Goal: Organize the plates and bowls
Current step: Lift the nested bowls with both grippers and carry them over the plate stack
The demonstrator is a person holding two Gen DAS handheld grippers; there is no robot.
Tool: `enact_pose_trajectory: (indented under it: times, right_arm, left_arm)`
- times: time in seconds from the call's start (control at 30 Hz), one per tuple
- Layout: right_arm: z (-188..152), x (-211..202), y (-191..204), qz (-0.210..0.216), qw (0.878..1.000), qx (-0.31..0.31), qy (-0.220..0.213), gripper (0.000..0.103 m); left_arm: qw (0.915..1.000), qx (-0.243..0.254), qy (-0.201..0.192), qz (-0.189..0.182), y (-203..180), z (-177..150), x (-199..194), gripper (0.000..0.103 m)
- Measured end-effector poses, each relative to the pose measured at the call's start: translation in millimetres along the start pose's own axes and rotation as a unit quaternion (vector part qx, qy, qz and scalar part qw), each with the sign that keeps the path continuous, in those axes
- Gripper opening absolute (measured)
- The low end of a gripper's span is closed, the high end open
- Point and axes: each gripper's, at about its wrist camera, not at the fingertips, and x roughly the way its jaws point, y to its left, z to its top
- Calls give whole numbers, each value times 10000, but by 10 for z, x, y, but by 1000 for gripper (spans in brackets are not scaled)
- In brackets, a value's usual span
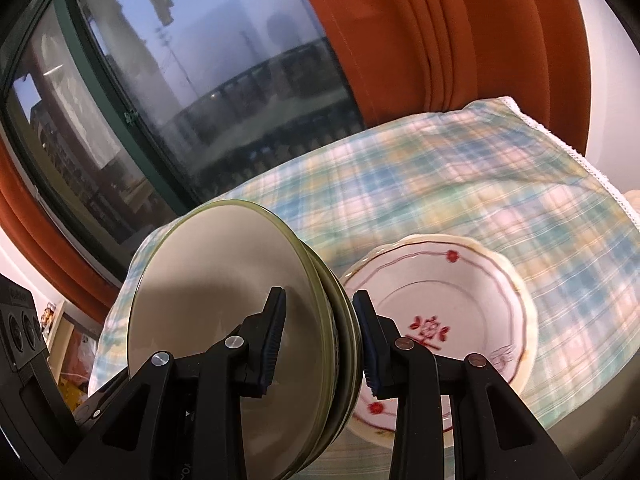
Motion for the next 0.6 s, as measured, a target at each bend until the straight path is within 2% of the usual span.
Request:
enact_pose_trajectory:
  times: [0.27,0.6]
  right_arm:
    - [46,-116,-355,-154,9997,169,-50,38]
    - [47,-135,-701,-437,9984,340,89,38]
  left_arm:
    - [9997,135,159,-158,-306,-22,167,48]
    - [9981,147,485,-342,-573,-99,413,48]
